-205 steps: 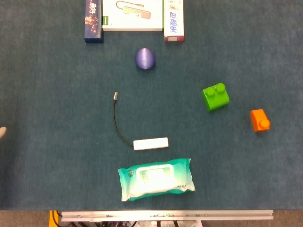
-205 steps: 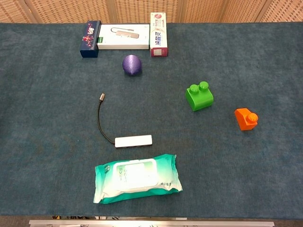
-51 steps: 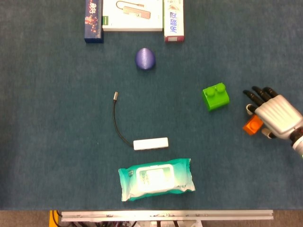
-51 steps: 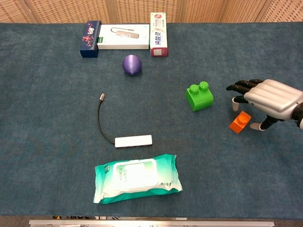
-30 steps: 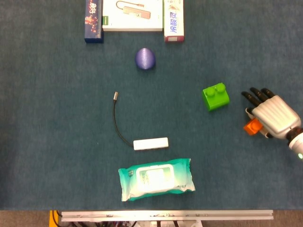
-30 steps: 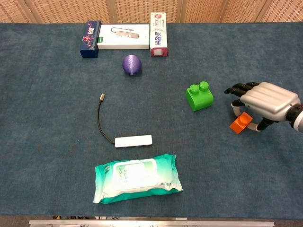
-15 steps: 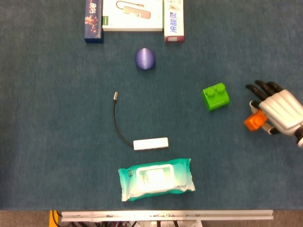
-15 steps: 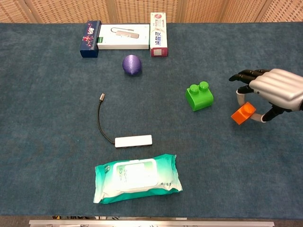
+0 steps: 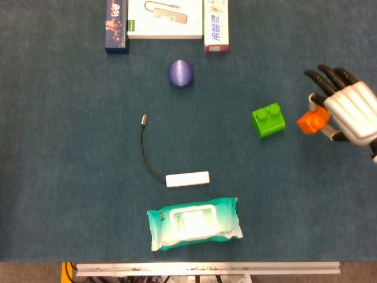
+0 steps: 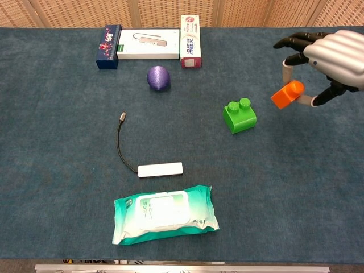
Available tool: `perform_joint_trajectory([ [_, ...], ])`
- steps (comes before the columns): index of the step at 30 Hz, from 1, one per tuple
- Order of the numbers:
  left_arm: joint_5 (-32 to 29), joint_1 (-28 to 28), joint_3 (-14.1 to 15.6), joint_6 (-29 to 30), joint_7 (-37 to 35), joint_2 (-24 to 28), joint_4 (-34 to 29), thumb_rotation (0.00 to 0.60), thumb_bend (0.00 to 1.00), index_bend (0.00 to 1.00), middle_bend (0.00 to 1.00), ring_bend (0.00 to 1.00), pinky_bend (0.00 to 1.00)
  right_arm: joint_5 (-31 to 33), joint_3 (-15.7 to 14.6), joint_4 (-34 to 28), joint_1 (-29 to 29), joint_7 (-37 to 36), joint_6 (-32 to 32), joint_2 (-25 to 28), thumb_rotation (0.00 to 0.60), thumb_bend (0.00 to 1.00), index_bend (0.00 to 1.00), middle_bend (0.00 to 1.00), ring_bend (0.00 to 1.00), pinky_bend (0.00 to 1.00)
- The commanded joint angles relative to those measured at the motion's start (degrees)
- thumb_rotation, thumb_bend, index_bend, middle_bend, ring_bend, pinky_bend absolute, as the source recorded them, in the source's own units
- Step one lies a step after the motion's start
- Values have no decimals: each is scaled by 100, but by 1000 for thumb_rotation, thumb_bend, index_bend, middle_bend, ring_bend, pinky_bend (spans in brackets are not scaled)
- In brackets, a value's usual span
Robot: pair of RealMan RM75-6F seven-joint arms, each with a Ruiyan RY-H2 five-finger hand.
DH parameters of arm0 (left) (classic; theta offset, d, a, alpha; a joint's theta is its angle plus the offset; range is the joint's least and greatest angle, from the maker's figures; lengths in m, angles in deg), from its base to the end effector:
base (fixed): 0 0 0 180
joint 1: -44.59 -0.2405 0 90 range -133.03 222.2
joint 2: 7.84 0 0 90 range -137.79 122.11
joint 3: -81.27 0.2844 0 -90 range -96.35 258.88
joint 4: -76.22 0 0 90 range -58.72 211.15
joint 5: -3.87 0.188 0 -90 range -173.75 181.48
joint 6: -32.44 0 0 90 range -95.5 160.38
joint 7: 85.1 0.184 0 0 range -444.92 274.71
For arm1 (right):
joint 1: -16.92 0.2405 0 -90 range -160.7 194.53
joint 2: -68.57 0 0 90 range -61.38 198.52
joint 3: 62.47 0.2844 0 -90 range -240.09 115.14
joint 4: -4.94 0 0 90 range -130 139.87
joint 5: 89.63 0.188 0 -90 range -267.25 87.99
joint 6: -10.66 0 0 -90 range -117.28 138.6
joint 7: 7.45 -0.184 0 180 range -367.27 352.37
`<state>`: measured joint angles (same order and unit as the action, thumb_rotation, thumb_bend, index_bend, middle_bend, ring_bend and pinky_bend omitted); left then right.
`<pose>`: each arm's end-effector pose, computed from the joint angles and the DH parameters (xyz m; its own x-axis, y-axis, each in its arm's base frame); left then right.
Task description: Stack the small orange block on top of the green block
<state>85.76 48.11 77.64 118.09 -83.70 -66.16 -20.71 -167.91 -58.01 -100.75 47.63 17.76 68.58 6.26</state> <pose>-0.3313 0.2149 0.2274 0.4313 -0.0109 0.9021 0.8998 0.0778 -0.4292 -0.2001 -0.3216 0.1110 0.6729 -0.1717 0.7196 -0.7027 -0.4525 0.5491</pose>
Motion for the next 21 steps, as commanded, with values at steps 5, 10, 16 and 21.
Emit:
perform_joint_trajectory([
  [5, -5, -4, -6, -3, -43, 15, 3, 600, 110, 442, 443, 305, 384, 595, 256, -182, 349, 322, -302, 25, 600, 268, 552, 114, 7, 147],
  [10, -36, -9, -24, -5, -91, 33, 12, 600, 110, 443, 443, 305, 384, 1040, 351, -141, 576, 551, -452, -106, 600, 268, 567, 114, 7, 147],
  [16, -55, -10, -35, -16, -137, 54, 12, 600, 110, 442, 443, 305, 384, 1610, 421, -37, 884, 843, -613, -304, 600, 268, 569, 113, 7, 147],
  [21, -53, -22, -46, 6, -199, 75, 16, 600, 110, 443, 443, 305, 384, 2044, 392, 62, 1110, 1096, -671, -491, 600, 268, 569, 113, 7, 147],
])
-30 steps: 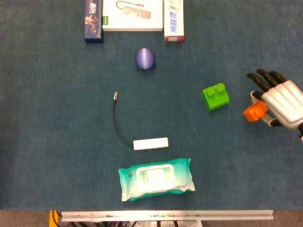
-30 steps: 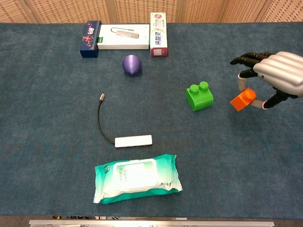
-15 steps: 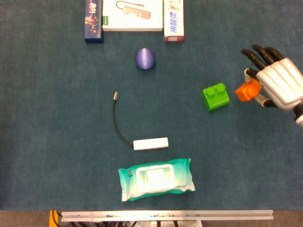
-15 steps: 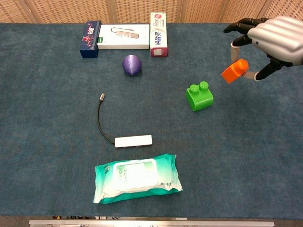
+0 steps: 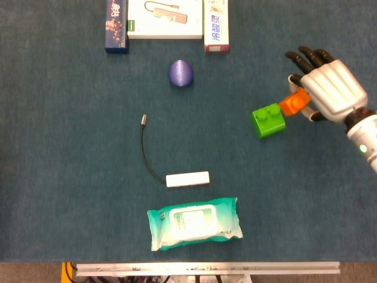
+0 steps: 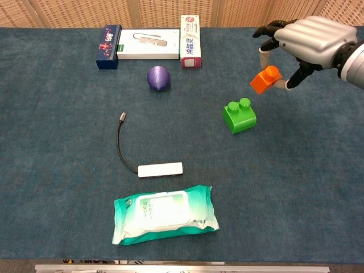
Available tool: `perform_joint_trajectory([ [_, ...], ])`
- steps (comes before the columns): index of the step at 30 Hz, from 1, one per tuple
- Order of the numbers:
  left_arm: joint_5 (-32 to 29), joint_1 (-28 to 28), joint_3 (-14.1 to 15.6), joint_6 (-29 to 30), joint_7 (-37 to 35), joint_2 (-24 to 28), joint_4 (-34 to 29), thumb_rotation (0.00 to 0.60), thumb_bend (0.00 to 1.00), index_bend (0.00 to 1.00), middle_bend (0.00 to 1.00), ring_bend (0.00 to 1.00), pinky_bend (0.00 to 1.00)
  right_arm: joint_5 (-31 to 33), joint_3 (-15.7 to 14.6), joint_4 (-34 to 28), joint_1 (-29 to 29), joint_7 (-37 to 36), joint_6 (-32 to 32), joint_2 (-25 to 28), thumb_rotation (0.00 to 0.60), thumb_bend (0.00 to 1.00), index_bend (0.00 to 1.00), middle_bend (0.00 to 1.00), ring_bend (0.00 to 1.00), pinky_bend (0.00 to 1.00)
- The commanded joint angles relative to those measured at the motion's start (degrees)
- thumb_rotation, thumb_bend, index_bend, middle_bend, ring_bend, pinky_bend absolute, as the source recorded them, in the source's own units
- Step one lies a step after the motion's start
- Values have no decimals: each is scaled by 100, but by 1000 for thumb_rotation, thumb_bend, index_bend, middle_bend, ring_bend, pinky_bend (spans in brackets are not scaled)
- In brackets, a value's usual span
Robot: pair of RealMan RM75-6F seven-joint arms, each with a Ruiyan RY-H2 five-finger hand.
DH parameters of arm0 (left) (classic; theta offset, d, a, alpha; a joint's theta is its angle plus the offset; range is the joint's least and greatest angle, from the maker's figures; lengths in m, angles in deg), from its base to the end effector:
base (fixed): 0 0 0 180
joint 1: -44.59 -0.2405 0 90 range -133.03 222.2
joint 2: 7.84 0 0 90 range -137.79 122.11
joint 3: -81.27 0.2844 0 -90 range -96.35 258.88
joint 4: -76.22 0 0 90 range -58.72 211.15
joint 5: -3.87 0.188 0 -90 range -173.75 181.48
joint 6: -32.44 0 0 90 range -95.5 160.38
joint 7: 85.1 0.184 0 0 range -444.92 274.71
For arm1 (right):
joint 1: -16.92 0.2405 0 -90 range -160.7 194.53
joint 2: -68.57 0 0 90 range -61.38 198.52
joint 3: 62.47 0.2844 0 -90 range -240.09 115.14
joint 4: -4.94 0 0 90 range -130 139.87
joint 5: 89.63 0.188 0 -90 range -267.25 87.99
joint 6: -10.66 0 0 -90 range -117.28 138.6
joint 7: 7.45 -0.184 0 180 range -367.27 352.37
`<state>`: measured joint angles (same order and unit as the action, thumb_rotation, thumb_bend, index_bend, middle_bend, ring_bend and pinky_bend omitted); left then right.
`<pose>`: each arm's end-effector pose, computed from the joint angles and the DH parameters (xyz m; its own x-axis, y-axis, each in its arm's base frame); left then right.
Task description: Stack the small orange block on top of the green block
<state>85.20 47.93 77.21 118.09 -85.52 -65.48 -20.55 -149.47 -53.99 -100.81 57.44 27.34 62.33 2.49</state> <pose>-0.3333 0.2151 0.2338 0.4148 -0.0205 0.9097 0.9070 0.0895 -0.4116 -0.1682 -0.3663 0.0870 0.6806 -0.2315 0.6951 -0.7119 -0.4329 0.5529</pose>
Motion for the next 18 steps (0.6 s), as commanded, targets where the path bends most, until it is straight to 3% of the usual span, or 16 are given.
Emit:
perform_joint_trajectory([
  [1, 6, -6, -4, 10, -30, 11, 2, 600, 110, 443, 443, 305, 384, 276, -19, 87, 167, 171, -58, -143, 600, 268, 569, 113, 7, 147],
  [18, 50, -30, -5, 51, -121, 53, 1, 600, 110, 444, 443, 305, 384, 1420, -140, 209, 821, 481, -178, -467, 600, 268, 569, 114, 7, 147],
])
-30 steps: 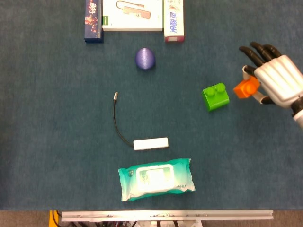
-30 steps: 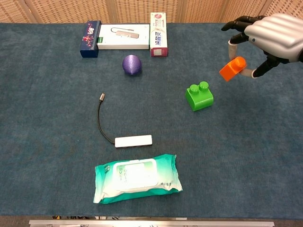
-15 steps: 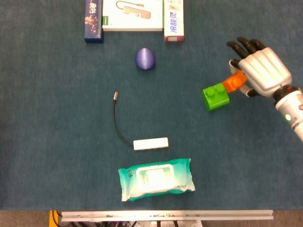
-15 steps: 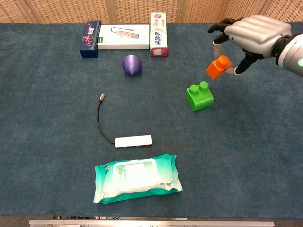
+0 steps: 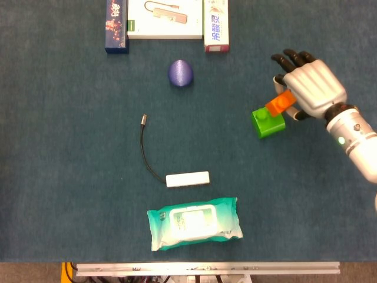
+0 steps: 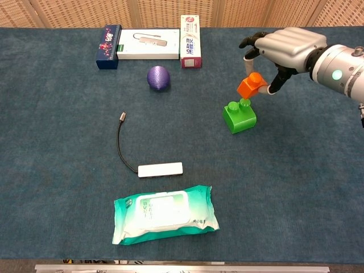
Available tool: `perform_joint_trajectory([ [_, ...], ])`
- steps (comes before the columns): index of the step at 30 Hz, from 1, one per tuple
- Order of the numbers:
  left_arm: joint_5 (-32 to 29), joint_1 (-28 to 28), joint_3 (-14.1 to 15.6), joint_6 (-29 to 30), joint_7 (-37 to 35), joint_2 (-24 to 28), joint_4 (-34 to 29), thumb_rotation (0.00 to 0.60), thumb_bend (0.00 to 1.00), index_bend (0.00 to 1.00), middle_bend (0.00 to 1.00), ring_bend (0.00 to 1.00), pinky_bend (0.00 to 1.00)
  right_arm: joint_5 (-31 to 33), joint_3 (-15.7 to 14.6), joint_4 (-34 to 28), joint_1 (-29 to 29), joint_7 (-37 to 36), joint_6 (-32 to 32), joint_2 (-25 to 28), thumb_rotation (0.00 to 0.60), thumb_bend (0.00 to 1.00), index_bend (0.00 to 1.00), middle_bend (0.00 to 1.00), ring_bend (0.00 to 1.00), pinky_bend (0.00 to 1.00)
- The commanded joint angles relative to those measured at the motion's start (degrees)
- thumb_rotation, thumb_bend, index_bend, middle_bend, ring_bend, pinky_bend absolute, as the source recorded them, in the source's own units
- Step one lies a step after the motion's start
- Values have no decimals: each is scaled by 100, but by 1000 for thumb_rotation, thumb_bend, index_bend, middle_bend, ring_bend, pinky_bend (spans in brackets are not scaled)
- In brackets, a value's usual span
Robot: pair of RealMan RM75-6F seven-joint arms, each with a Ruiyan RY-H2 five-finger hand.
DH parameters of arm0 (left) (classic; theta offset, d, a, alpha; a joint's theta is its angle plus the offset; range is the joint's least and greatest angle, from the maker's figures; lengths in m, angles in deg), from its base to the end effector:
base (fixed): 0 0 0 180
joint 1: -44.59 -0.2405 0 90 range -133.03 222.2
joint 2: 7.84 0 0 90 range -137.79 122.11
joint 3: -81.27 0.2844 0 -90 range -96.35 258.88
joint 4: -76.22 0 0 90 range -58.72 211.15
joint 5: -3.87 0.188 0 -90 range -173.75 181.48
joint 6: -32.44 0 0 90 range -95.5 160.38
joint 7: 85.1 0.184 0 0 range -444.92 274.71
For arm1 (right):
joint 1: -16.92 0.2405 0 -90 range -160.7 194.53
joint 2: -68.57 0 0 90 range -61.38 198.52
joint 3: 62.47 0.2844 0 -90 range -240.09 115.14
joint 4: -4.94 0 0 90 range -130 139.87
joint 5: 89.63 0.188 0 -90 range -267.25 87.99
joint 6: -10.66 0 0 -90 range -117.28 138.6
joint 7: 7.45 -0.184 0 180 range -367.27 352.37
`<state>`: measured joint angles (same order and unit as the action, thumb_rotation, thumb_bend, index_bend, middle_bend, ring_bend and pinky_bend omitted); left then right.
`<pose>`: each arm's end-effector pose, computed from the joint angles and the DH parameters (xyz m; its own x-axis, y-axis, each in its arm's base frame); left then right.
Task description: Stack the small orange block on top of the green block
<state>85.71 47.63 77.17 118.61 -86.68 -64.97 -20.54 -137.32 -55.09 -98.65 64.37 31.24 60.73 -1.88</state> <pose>-0.3322 0.2136 0.2378 0.4059 -0.0301 0.9134 0.9116 0.0848 -0.4023 -0.1565 -0.3842 0.0562 0.6682 -0.3164 0.6733 -0.7357 -0.4154 0.5350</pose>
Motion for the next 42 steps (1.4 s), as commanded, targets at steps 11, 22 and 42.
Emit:
perform_joint_trajectory([
  [11, 27, -16, 2, 25, -48, 25, -3, 600, 110, 445, 443, 305, 384, 1082, -193, -46, 607, 470, 81, -126, 600, 268, 569, 114, 7, 147],
  [22, 52, -27, 10, 35, -84, 50, -19, 600, 110, 447, 443, 305, 384, 1551, -338, 8, 946, 533, 91, -243, 600, 268, 569, 113, 7, 147],
  [42, -155, -27, -35, -67, -90, 127, -79, 600, 110, 505, 443, 305, 384, 1935, -599, 288, 1339, 545, 79, -514, 600, 268, 569, 114, 7, 147],
])
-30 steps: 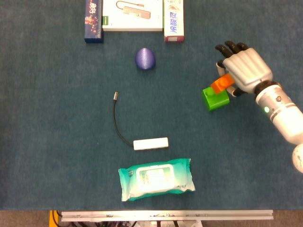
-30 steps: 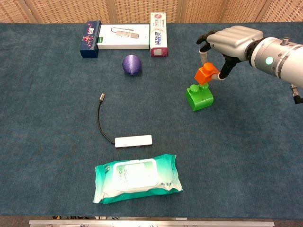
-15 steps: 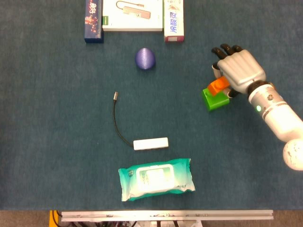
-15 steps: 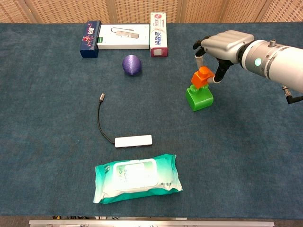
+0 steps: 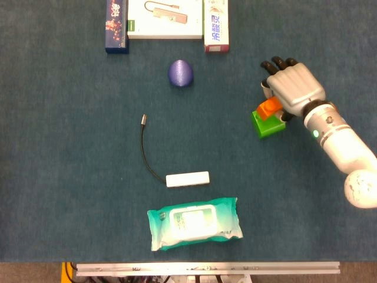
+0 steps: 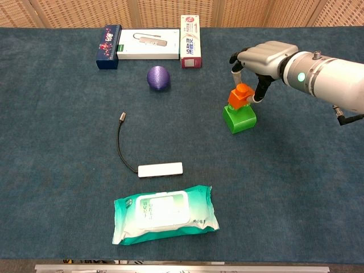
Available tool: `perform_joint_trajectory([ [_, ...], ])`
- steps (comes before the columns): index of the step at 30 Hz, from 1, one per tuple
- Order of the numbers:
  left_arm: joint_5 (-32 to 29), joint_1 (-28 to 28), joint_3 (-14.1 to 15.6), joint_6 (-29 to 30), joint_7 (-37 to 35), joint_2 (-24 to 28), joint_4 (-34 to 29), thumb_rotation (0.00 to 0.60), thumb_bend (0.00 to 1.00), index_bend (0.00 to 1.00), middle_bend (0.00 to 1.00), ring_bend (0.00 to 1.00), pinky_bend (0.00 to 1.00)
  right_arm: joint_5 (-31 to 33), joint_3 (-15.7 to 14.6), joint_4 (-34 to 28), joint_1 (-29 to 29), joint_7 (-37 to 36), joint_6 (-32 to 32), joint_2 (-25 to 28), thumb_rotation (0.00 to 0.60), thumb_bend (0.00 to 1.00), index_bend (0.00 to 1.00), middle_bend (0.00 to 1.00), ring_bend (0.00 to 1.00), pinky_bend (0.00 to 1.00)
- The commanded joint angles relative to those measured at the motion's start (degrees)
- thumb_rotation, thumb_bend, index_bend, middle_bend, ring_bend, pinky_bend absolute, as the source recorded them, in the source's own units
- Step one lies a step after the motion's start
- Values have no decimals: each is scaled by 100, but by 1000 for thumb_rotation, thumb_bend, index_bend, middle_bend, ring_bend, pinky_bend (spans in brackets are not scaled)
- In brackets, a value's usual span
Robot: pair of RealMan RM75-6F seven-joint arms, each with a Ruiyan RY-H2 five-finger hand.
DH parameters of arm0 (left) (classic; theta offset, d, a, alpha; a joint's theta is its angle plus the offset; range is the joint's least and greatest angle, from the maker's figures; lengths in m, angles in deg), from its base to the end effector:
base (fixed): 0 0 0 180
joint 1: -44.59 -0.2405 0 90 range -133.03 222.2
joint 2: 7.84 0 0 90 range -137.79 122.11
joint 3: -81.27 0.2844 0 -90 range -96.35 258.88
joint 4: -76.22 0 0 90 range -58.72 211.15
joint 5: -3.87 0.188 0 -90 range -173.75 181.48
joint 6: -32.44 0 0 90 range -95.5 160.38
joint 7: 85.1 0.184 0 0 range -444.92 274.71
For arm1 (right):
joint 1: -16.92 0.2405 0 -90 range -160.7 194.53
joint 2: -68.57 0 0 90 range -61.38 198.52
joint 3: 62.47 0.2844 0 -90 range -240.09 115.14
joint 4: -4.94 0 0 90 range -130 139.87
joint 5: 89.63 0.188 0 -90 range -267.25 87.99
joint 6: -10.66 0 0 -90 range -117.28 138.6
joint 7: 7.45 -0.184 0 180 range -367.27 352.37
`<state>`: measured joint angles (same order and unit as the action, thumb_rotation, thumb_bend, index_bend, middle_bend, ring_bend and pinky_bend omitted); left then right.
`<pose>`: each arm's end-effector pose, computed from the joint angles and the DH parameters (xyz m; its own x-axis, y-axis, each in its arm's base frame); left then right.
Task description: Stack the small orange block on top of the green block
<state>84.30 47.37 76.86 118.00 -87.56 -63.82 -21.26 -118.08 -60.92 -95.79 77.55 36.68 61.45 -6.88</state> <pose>-0.3353 0.2126 0.2443 0.3963 -0.0257 0.9178 0.9135 0.1116 -0.3913 -0.1393 -0.4037 0.0185 0.6970 -0.4204 0.5809 -0.7169 -0.3932 0.5757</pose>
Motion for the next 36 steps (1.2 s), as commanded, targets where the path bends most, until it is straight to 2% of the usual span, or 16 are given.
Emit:
perform_joint_trajectory([
  [1, -19, -4, -6, -5, -6, 18, -12, 600, 110, 507, 443, 305, 385, 16, -22, 0, 32, 0, 13, -20, 600, 268, 569, 114, 7, 147],
  [36, -56, -38, -24, 8, -71, 90, -53, 600, 110, 535, 444, 306, 386, 357, -243, 112, 327, -8, 88, -195, 600, 268, 569, 114, 7, 147],
])
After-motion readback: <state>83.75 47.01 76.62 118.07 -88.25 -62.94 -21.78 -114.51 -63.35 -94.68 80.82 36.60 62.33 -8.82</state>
